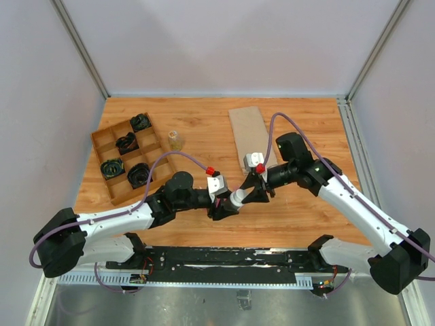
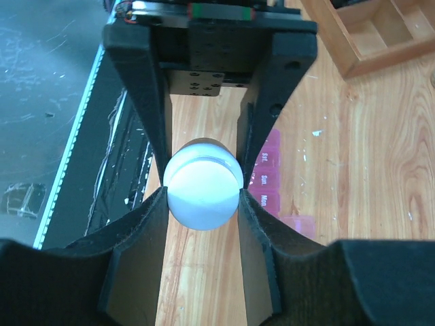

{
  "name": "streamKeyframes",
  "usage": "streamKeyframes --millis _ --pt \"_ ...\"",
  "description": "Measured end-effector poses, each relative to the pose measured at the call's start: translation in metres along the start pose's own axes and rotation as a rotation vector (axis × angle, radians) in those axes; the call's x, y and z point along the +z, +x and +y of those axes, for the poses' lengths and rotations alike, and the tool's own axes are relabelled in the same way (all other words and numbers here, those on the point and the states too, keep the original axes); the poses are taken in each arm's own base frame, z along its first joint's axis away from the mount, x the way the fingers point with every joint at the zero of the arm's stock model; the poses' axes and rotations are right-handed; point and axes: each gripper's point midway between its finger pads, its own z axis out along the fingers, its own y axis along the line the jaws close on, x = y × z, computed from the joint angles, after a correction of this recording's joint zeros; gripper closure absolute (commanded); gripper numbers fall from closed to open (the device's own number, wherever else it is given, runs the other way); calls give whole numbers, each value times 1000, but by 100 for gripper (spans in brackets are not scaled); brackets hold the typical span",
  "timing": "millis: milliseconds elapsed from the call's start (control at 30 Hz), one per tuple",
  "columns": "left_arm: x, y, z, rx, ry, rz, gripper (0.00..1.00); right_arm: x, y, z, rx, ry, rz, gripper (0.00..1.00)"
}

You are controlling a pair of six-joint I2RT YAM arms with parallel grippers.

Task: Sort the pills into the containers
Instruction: Screw the lid of the pill bottle onto the pill bottle.

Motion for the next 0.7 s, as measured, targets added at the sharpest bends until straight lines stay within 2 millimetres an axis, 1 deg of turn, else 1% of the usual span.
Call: streamKeyframes --millis 67,233,333,500,700 --pt "0 -1 -10 -16 51 -2 100 -1 -1 8 -53 -37 -11 74" --pt "-1 -2 -24 -43 130 -1 100 -5 3 21 -165 -80 -13 74" --pt "-2 -2 -30 -57 161 0 100 -7 5 26 -208 -97 -9 74" --pt "-3 -1 -37 -96 195 14 100 -8 10 31 -230 -118 2 74" --pt "2 0 -44 -145 249 9 100 -12 10 38 -266 -127 -3 74"
